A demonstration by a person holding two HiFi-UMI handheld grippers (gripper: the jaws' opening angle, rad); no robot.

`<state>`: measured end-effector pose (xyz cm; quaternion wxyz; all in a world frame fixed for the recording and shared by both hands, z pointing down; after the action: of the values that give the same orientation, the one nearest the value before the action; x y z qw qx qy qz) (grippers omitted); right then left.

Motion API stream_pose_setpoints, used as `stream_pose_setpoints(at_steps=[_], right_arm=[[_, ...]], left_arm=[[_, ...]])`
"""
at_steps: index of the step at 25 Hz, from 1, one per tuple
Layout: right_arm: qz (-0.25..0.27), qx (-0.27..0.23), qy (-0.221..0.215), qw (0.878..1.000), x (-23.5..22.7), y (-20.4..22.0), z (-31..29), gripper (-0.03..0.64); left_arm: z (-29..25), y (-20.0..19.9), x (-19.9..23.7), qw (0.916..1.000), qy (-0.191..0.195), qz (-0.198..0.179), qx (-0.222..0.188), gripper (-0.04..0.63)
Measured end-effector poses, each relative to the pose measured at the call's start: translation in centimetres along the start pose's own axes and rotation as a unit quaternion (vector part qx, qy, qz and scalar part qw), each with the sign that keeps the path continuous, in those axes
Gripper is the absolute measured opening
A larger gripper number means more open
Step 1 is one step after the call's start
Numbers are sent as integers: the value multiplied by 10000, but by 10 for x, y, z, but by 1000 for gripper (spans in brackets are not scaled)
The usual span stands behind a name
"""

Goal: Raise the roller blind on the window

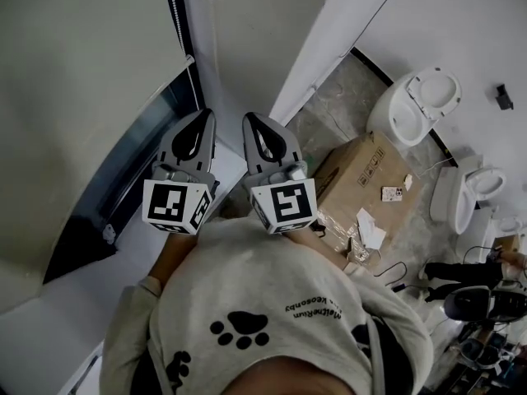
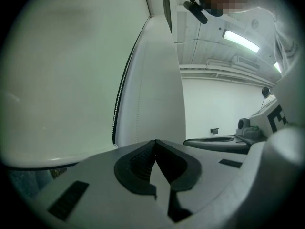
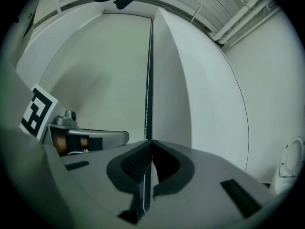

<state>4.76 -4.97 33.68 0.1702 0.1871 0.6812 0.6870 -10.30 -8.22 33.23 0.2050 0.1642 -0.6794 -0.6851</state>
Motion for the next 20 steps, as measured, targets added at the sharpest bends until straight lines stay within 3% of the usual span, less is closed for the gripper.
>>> stream_pose_setpoints(at_steps=[12,16,17,19,20], right_arm=[[-2,59,-110,9999,-10,-4,-42,9],[141,127,-235,9995,-12,-7,-56,12],[168,139,-266,9994,-12,-7,-61,24],[109,101,-346,9993,-11,-9,-73,118],[75,76,-396,9992,-10,-11,-78,118]], left_arm=[[-43,5,23,9993,284,140,185,9],[-47,-1,31,9996,197,119,149,9],[-47,-1,35,9997,149,121,147,9],[-47,-1,41,9997,82,161,150,9],[-47,-2,43,9997,66,170,149,9]])
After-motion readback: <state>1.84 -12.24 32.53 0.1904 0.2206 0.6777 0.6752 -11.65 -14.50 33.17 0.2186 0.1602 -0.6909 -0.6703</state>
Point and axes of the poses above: the fingertips, and each gripper's own axes: z backward along the fingers, x to its left, y out of its underside, the point moved 9 cm from there along z, backward along the fingers, and after that the axes turned 10 degrees about -y, right-handed, at the moved point
